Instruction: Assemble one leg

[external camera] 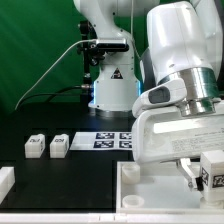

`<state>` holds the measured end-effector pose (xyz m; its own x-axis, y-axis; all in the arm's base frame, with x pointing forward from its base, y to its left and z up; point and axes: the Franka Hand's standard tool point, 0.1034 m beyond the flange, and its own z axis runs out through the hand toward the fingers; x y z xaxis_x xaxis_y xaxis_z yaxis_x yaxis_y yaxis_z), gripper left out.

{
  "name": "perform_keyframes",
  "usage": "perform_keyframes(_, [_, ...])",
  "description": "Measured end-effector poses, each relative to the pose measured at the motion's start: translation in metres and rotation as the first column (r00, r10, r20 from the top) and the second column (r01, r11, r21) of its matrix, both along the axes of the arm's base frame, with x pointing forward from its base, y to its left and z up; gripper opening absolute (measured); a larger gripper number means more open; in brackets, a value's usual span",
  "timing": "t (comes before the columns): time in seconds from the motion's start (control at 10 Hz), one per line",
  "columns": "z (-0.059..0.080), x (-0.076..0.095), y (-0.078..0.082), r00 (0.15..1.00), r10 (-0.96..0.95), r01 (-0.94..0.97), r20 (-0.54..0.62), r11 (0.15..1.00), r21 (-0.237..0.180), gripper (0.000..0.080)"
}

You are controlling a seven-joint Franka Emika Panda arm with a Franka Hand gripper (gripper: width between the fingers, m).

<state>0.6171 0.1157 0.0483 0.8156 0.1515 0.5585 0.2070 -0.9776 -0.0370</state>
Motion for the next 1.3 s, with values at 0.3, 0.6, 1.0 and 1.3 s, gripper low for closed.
perform_keyframes(0.3, [-0.0005,-0.0014,0.0017,0.999,-0.046,0.046,0.011,0.999,0.010,0.0294])
perform_keyframes(0.6, [-0.0005,-0.0024,0.0015,0.997,-0.081,0.081,-0.004,0.997,-0.003,0.0294])
perform_keyframes(1.0, [-0.0024,-0.0037,0.0019,0.997,-0.078,0.078,-0.028,0.997,-0.002,0.0294])
perform_keyframes(1.3, [-0.0031,-0.0042,0.0020,0.996,-0.078,0.078,-0.031,0.997,-0.003,0.0575])
